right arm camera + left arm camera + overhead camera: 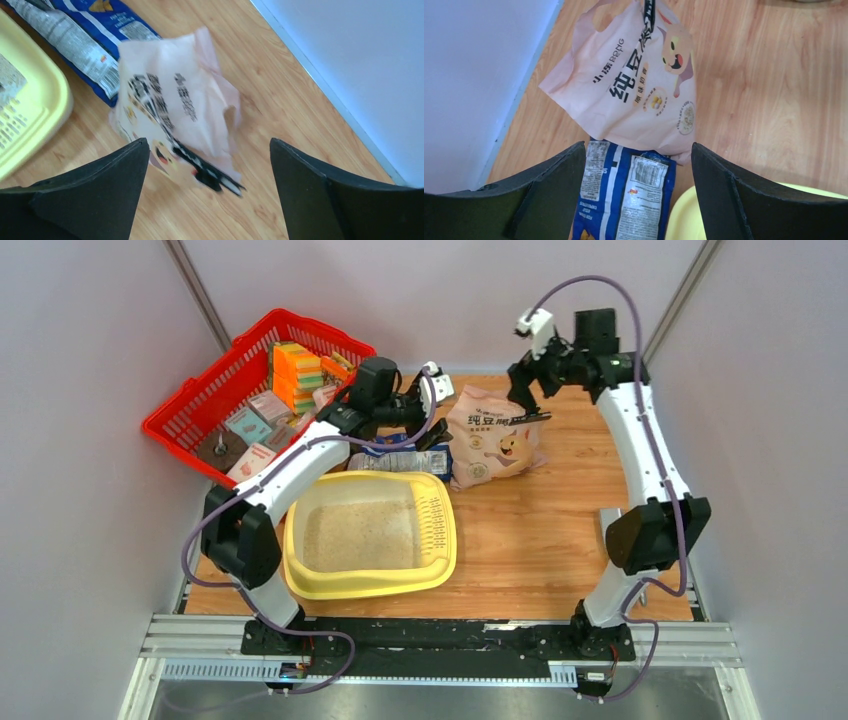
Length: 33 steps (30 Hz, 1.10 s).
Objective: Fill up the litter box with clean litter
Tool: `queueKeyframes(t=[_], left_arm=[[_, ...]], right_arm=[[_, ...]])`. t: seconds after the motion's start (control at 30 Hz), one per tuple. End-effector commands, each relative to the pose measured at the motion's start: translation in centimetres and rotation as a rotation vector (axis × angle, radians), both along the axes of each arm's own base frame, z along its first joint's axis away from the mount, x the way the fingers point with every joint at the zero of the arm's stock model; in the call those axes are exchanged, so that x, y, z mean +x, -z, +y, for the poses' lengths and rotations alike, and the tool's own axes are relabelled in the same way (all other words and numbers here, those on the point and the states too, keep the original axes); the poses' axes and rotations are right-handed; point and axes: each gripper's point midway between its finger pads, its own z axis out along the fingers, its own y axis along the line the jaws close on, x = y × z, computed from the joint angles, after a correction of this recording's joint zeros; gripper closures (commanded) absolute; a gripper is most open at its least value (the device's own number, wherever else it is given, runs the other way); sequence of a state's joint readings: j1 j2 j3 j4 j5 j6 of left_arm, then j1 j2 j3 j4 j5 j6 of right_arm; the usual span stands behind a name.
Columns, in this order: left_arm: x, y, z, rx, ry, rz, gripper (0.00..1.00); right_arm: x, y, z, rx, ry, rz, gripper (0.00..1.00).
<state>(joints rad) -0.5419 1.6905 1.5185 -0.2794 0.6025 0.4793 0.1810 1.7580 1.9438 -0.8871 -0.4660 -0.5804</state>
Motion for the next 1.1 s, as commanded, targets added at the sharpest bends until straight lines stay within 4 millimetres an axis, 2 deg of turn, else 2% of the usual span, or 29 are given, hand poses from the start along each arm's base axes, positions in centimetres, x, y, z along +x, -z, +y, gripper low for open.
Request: queueKeyframes(t=[0.0,0.03,0.07,0.1,0.17,0.2,0.3,0.47,0.5,0.57,0.6,0.83,1.07], left_arm=[[-3.6,-3.5,0.8,-0.035,0.056,0.009,0.16],[-4.1,-3.1,1.2,-0.019,0.063,0.013,0.16],[-5.0,-1.5,1.8,0.015,0.069,0.050,0.16],[-5.7,-1.9,2.3,0.023,0.080,0.024,0.16],[-6.6,-0.4,3.1,0.057,0.073,0.053,0.16],[-6.8,-0.6,3.6,0.065,0.060,0.046,0.16],[-7.7,0.2,4.7,0.116,0.049,0.065,0.16],[-7.9,1.1,5.7,0.157,0.008,0.086,0.17],[-7.9,1.2,5.8,0.157,0.006,0.087,0.17],[-8.0,1.5,5.8,0.161,0.005,0.100,0.17],[-8.1,1.6,5.7,0.157,0.004,0.111,0.17],[-8.3,2.1,6.0,0.157,-0.019,0.149,0.19],[-9.2,2.3,6.9,0.174,-0.029,0.132,0.19]], right_arm=[[-4.1,-3.5,-4.1,0.038,-0.160,-0.064,0.05],[-4.6,-2.9,-4.2,0.002,-0.205,-0.071,0.05],[-4.4,-2.2,-5.9,-0.074,-0.231,-0.102,0.05],[-5.3,-0.9,-6.1,-0.114,-0.272,-0.068,0.06],[-5.5,0.6,-6.9,-0.201,-0.329,-0.076,0.07],[-5.4,1.5,-7.0,-0.215,-0.342,-0.063,0.08],[-5.6,2.8,-7.4,-0.300,-0.440,-0.095,0.11],[-4.2,2.9,-7.4,-0.387,-0.519,-0.183,0.15],[-4.2,3.4,-7.3,-0.394,-0.537,-0.168,0.18],[-3.7,3.0,-7.3,-0.410,-0.554,-0.187,0.20],[-3.6,3.5,-6.1,-0.404,-0.587,-0.178,0.23],[-2.6,4.7,-4.2,-0.396,-0.642,-0.170,0.37],[-1.9,6.0,-3.8,-0.440,-0.660,-0.143,0.48]])
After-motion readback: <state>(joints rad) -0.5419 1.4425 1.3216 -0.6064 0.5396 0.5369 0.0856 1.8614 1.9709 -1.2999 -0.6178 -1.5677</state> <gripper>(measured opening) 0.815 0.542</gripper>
